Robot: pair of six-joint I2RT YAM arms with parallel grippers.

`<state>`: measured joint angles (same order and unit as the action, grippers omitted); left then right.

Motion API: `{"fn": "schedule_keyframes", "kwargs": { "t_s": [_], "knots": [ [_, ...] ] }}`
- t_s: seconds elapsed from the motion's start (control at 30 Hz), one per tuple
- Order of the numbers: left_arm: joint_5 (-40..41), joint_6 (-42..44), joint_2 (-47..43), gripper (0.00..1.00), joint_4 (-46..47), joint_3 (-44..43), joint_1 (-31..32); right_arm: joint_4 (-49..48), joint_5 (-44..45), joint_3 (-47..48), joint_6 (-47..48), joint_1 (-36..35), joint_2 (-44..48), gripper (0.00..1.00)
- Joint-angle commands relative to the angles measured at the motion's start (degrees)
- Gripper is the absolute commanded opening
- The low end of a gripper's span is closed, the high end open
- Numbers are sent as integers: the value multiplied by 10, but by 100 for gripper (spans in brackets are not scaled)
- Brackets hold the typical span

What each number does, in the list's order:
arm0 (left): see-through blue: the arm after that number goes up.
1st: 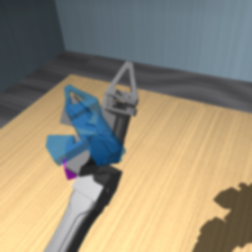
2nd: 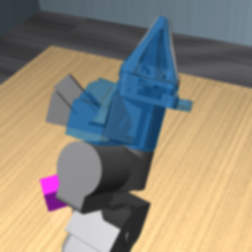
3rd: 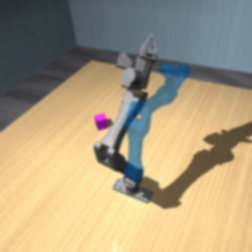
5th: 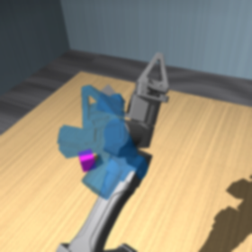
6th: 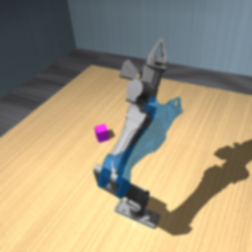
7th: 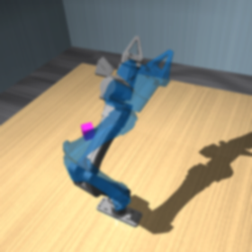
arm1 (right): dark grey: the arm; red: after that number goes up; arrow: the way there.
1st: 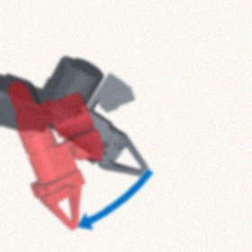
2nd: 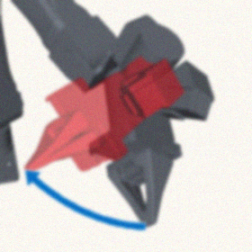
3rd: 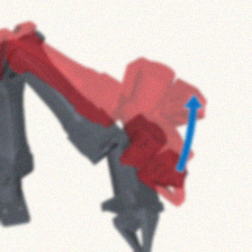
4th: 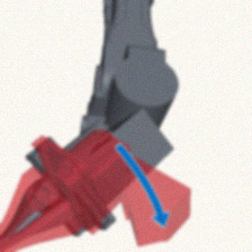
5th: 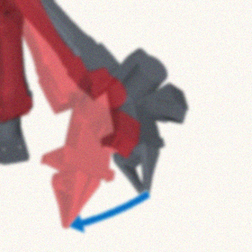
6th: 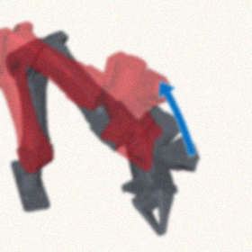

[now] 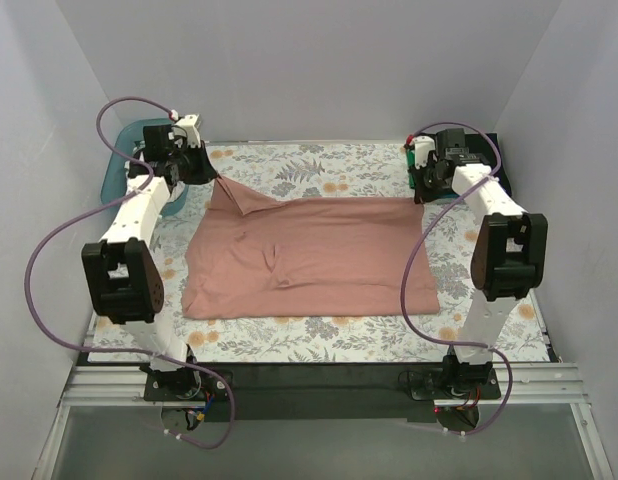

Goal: Fold and stack the t-shirts
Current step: Fold the tshirt

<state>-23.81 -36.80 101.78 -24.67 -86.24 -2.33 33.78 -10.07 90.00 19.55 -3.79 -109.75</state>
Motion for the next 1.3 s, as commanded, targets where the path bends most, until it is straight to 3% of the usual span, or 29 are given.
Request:
{"fn": "schedule_keyframes", "kwargs": {
  "t_s": [0.0, 0.53, 0.93, 1.27],
  "knots": [
    [-19, 49, -104, 0, -41, 40, -4, 5, -2, -31, 35, 5, 59, 1],
    [36, 150, -363, 0, -184, 287, -4, 17, 4, -189, 93, 5, 149, 1],
    [84, 133, -334, 0, -166, 402, -4, 8, 15, -259, 107, 4, 120, 1],
    [72, 118, -323, 0, -195, 350, -4, 11, 22, -243, 109, 5, 122, 1]
  ]
}}
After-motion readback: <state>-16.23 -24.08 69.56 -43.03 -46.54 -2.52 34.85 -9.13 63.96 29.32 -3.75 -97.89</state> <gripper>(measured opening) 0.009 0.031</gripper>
